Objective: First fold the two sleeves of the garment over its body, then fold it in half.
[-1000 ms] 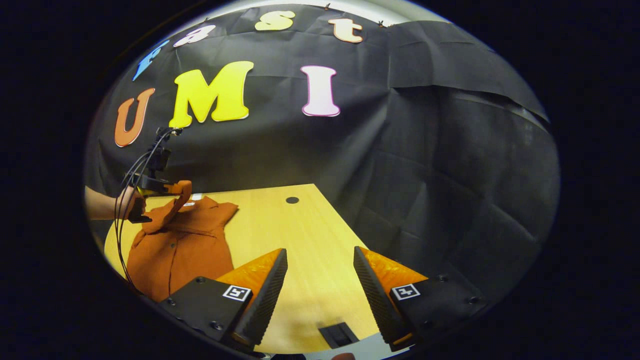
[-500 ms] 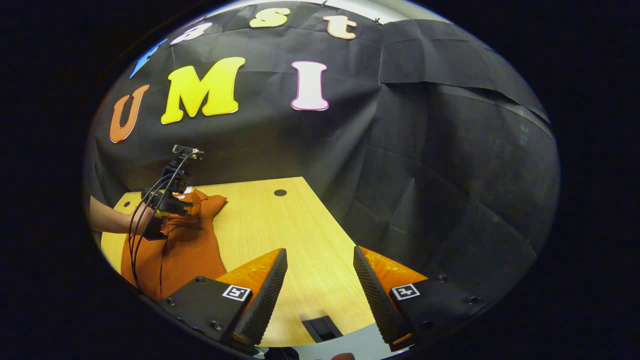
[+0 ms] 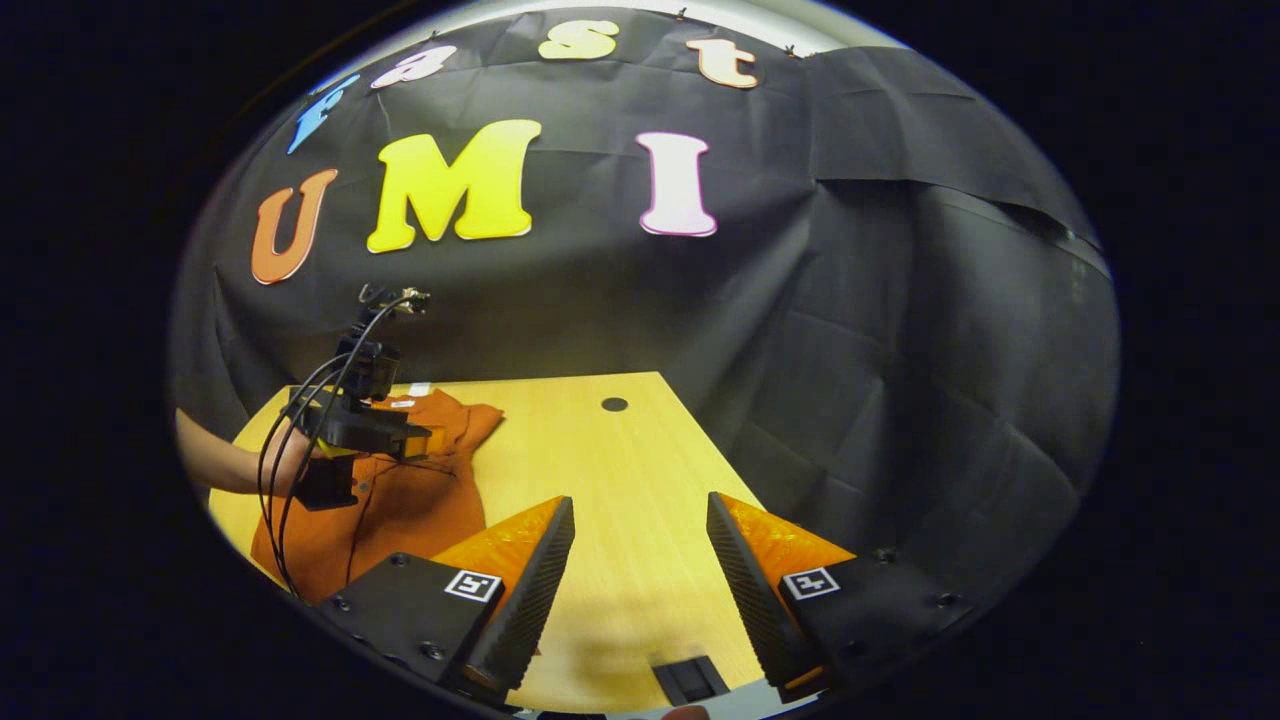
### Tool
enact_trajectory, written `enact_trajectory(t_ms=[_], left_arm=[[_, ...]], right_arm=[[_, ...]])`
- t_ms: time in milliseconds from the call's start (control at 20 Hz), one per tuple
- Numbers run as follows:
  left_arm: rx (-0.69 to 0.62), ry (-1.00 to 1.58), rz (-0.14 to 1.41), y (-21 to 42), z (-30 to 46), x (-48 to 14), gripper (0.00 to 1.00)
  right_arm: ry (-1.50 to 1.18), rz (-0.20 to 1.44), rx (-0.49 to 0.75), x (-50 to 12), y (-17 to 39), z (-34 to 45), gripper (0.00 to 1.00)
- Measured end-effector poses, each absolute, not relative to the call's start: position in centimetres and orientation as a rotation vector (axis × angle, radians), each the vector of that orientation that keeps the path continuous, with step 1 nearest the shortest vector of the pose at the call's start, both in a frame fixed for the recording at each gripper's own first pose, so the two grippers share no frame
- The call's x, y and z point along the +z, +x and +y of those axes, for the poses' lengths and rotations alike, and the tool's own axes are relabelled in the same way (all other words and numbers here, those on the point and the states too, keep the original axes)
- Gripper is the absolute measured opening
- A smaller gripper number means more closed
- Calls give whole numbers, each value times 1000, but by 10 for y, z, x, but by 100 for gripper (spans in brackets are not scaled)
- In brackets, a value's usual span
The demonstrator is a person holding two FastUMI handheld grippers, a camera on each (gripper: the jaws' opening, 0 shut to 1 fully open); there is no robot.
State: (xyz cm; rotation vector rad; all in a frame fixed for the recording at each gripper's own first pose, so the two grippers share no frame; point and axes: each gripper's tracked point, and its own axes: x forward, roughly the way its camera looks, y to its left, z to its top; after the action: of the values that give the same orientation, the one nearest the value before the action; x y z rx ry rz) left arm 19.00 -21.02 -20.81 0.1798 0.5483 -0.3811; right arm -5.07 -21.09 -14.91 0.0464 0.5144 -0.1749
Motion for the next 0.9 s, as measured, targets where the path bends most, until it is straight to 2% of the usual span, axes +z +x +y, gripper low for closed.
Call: enact_trajectory(t_ms=[600, 750, 900], left_arm=[[-119, -32, 221, 113, -65, -25, 98], [-65, -73, 185, 88, -37, 0, 97], [-42, -91, 213, 73, -10, -6, 97]], right_arm=[[81, 353, 138, -98, 30, -79, 86], [90, 313, 196, -78, 38, -50, 87], [84, 308, 243, -71, 41, -31, 86]])
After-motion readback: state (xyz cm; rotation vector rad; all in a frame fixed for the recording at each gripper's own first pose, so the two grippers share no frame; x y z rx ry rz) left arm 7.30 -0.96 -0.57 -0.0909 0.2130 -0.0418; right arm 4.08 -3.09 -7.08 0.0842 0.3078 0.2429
